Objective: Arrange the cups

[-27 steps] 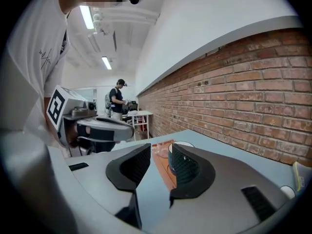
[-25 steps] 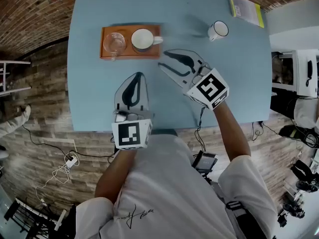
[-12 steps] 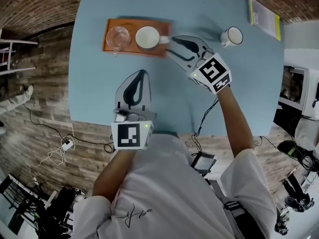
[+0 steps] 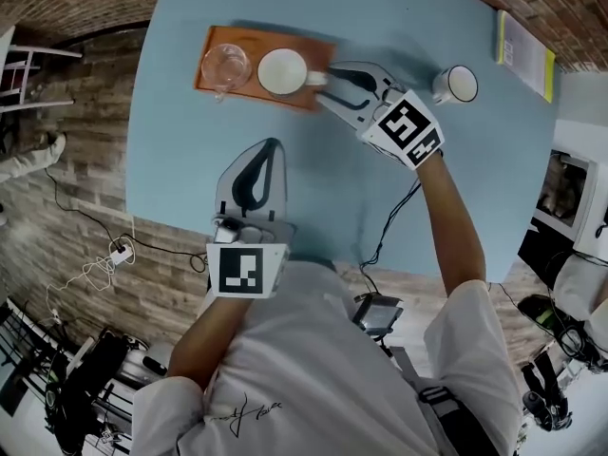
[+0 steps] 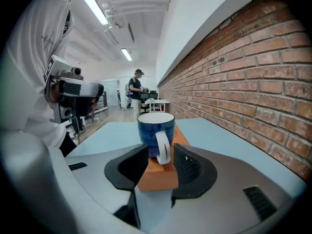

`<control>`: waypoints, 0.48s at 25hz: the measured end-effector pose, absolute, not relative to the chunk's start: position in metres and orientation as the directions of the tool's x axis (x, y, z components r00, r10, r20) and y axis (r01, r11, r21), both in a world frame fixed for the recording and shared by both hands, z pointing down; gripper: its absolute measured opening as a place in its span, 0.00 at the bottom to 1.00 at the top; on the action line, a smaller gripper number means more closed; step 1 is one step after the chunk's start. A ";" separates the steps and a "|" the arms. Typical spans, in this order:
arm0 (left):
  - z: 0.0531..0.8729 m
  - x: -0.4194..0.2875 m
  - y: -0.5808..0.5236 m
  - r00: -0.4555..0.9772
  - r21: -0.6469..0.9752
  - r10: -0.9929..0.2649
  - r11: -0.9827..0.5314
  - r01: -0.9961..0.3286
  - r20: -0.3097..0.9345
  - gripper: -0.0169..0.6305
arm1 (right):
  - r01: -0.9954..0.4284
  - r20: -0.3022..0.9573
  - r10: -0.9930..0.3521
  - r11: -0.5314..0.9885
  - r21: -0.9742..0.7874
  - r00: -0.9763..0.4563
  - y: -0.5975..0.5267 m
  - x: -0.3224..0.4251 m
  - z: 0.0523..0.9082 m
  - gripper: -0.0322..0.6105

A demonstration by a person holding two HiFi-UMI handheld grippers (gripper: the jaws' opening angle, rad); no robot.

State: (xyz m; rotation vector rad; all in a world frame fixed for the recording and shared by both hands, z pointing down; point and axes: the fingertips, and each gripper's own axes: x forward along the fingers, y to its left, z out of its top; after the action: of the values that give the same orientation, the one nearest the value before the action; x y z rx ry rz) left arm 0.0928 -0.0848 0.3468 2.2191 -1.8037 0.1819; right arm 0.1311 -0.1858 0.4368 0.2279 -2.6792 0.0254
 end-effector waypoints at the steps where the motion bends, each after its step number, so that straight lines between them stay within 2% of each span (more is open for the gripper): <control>1: 0.347 0.092 -0.085 0.210 0.128 -0.940 -0.182 -0.975 0.269 0.04 | -0.151 0.438 -0.143 0.988 0.017 -0.888 -0.186 0.128 0.438 0.26; 12: 0.360 0.083 -0.092 0.182 0.123 -0.934 -0.151 -0.981 0.307 0.04 | -0.026 0.426 -0.029 1.000 0.013 -0.904 -0.178 0.111 0.442 0.26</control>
State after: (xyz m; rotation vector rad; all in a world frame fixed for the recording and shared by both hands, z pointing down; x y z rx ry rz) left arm 0.0825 -0.0919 0.3598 2.1696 -1.8249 0.2271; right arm 0.1114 -0.1781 0.4415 0.0386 -2.7011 -0.0095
